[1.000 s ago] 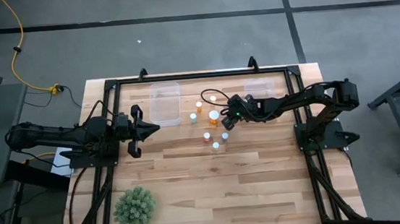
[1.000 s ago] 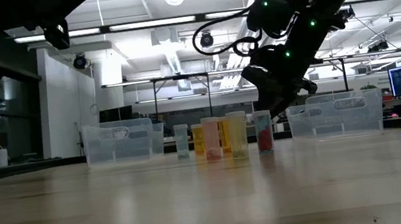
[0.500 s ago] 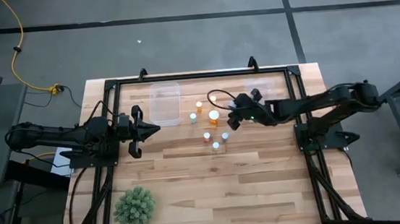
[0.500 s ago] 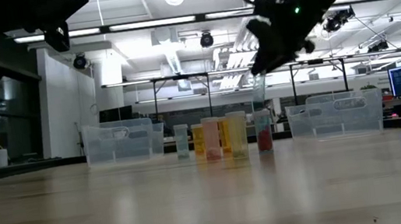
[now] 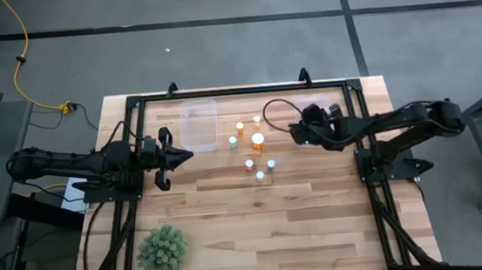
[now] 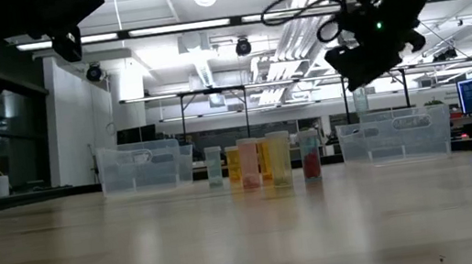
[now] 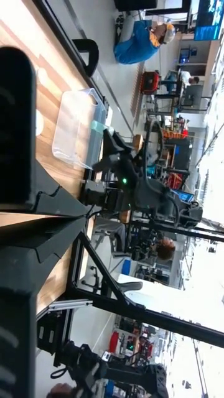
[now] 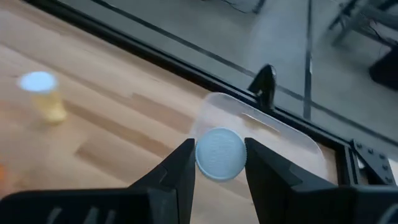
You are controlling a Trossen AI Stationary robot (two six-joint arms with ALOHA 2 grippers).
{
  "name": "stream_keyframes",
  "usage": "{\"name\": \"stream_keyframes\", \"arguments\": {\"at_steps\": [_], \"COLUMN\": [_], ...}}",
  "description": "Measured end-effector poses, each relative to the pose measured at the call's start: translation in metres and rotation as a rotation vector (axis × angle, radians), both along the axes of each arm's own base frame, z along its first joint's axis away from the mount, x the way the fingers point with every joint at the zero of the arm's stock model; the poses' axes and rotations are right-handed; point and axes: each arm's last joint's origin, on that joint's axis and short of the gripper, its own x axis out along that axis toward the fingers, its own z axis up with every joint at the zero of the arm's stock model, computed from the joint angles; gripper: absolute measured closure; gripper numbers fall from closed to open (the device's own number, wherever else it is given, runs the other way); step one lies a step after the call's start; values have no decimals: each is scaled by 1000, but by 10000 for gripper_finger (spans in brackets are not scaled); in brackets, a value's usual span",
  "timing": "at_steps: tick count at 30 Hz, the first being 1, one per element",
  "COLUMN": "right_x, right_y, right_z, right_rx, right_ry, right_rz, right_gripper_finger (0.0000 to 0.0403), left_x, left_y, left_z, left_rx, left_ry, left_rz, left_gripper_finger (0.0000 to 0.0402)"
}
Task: Pick and place medicine bottles into bin by pill shape (circle, oval)
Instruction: Put the top right green tablet bottle into the right transparent bin
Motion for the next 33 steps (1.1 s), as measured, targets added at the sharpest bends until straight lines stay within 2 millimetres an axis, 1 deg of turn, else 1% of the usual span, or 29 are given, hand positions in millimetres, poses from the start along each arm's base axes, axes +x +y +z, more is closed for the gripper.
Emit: {"name": "stream_keyframes", "arguments": {"at_steps": [4, 8, 13, 19, 25, 33], "right_x": [-7, -12, -24, -31, -31, -31], "right_y": [-21, -39, -53, -58, -57, -57], "right_z": [-13, -27, -43, -50, -50, -50], "right_rx": [80, 94, 121, 135, 161, 163], "right_ry": [-35, -115, -177, -180, -207, -201], "right_rz": [-36, -31, -30, -59, -48, -40], "right_gripper_finger": [294, 294, 294, 294, 294, 290], "left_x": [0, 0, 0, 0, 0, 0], "left_y": [0, 0, 0, 0, 0, 0], "left_z": [0, 0, 0, 0, 0, 0], "left_rx": [0, 0, 0, 0, 0, 0], "left_ry": [0, 0, 0, 0, 0, 0], "left_rz": [0, 0, 1, 7, 7, 9], "left_gripper_finger": [397, 397, 397, 397, 397, 397]}}
